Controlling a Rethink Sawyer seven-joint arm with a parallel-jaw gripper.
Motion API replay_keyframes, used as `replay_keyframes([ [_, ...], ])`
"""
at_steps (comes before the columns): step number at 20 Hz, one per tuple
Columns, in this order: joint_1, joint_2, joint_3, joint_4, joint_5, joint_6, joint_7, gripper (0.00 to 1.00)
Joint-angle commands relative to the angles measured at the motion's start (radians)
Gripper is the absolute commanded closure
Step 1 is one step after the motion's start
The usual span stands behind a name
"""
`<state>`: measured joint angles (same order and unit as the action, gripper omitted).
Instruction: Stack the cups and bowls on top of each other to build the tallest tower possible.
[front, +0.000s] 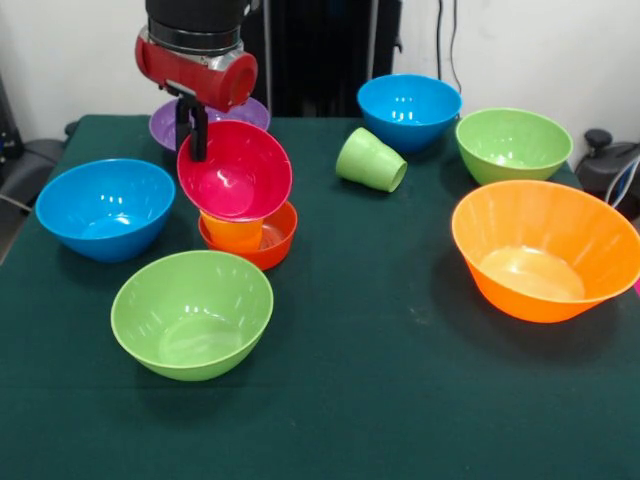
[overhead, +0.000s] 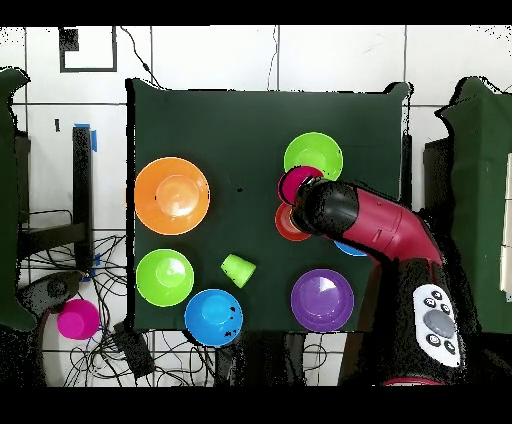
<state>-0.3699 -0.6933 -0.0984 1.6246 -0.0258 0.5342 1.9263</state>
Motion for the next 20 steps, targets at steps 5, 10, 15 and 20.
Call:
replay_keyframes([
  [5, -0.019, 0.044, 0.123, 0.073, -0.024, -0.072, 0.029, 1.0],
  [10, -0.025, 0.046, 0.126, 0.071, -0.022, -0.072, 0.027, 1.0],
  [15, -0.026, 0.042, 0.126, 0.086, -0.025, -0.07, 0.026, 1.0],
  [20, -0.028, 0.044, 0.127, 0.088, -0.03, -0.062, 0.021, 1.0],
])
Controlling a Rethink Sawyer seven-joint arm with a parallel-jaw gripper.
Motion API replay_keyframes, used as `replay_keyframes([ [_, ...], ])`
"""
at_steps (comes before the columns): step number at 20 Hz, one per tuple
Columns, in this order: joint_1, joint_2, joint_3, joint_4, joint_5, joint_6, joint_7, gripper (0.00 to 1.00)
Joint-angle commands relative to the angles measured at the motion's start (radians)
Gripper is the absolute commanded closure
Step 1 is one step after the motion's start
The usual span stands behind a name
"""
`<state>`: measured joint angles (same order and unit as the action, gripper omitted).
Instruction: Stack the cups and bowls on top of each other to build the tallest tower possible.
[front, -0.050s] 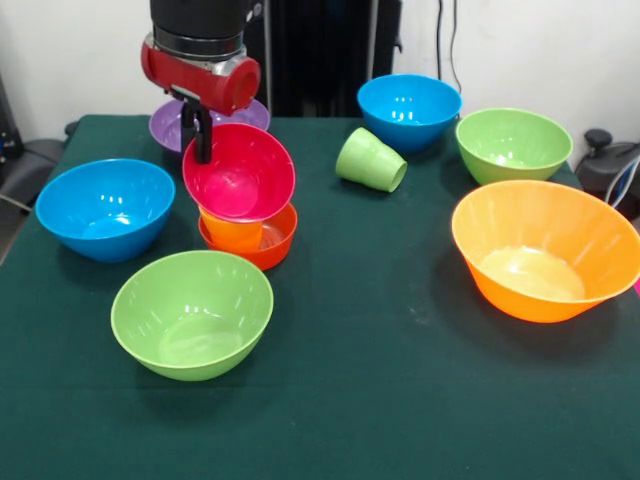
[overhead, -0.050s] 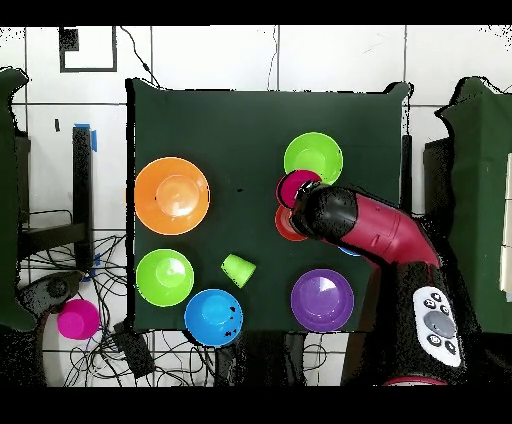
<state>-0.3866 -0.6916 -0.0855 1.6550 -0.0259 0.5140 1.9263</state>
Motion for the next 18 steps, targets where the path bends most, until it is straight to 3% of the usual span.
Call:
replay_keyframes([
  [1, -0.011, 0.045, 0.114, 0.053, -0.032, -0.036, 0.018, 1.0],
  [18, -0.01, 0.062, 0.105, 0.071, -0.054, -0.076, 0.018, 1.0],
])
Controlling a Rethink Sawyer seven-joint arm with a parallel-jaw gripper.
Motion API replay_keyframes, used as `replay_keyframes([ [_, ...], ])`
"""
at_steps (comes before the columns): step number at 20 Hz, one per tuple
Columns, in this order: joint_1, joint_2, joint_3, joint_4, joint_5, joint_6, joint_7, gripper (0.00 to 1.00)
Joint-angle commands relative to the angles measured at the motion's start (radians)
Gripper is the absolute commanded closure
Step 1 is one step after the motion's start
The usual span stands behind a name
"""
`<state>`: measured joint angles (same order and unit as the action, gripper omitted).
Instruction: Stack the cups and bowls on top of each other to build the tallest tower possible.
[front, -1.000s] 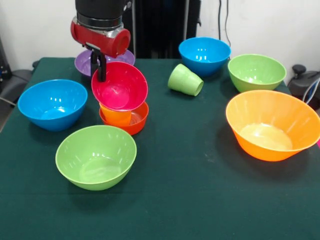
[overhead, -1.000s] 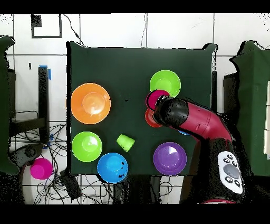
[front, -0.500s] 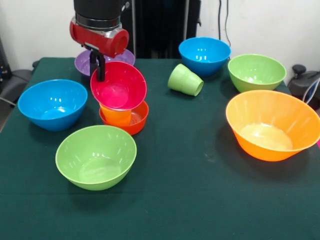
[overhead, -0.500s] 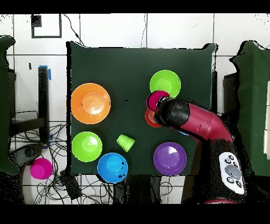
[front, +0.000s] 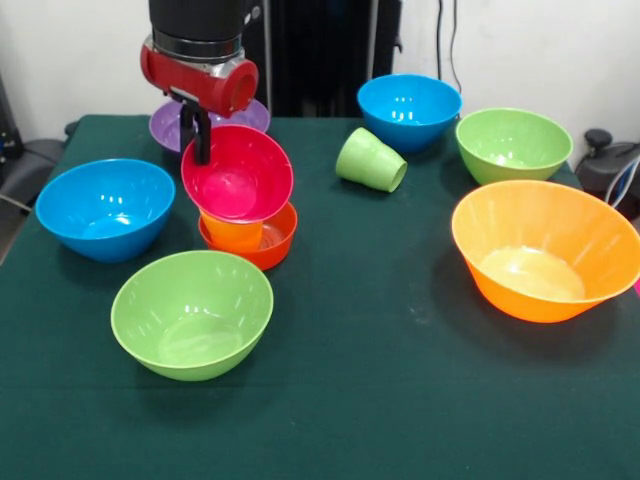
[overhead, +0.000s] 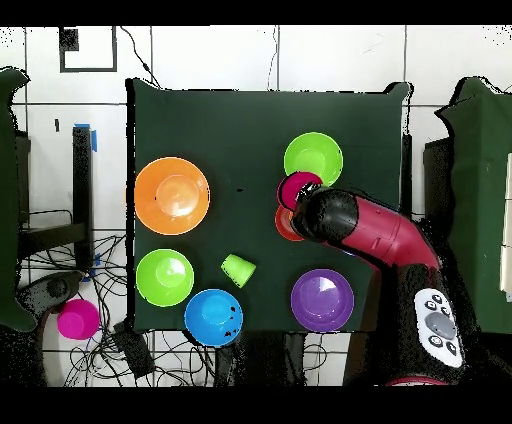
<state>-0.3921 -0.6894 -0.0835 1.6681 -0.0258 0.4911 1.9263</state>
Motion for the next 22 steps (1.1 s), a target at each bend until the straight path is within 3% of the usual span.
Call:
replay_keyframes([
  [1, -0.006, 0.059, 0.104, 0.062, -0.051, -0.057, 0.02, 1.0],
  [22, -0.025, 0.06, 0.12, 0.102, -0.051, -0.107, 0.027, 1.0],
])
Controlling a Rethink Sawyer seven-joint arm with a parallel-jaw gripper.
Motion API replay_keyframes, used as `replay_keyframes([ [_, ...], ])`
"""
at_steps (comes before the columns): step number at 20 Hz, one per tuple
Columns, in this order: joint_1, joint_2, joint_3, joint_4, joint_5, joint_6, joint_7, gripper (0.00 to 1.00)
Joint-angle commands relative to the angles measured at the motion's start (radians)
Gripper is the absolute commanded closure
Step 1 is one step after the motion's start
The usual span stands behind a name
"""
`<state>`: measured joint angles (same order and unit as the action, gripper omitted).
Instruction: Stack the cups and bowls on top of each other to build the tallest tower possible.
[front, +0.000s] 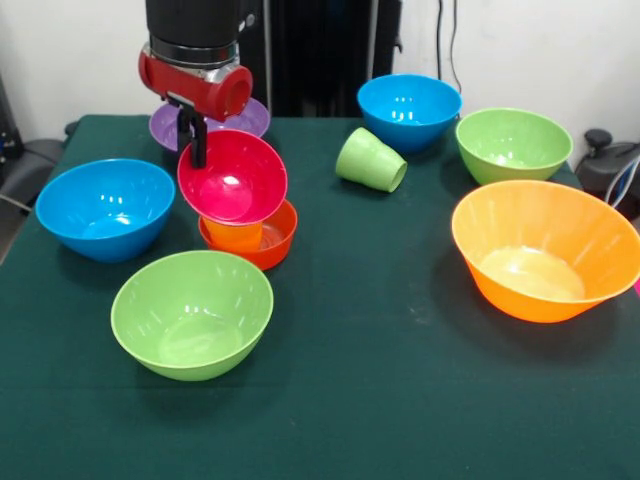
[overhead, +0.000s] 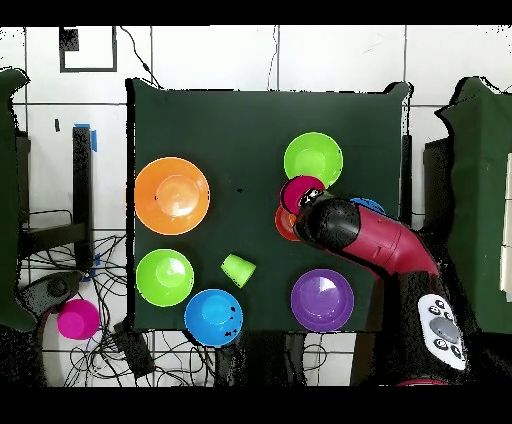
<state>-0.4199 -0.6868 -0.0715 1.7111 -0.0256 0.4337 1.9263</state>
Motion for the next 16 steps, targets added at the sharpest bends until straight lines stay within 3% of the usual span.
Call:
replay_keyframes([
  [1, 0.003, 0.058, 0.107, 0.059, -0.05, -0.049, 0.029, 1.0],
  [16, -0.018, 0.057, 0.134, 0.108, -0.033, -0.095, 0.048, 1.0],
])
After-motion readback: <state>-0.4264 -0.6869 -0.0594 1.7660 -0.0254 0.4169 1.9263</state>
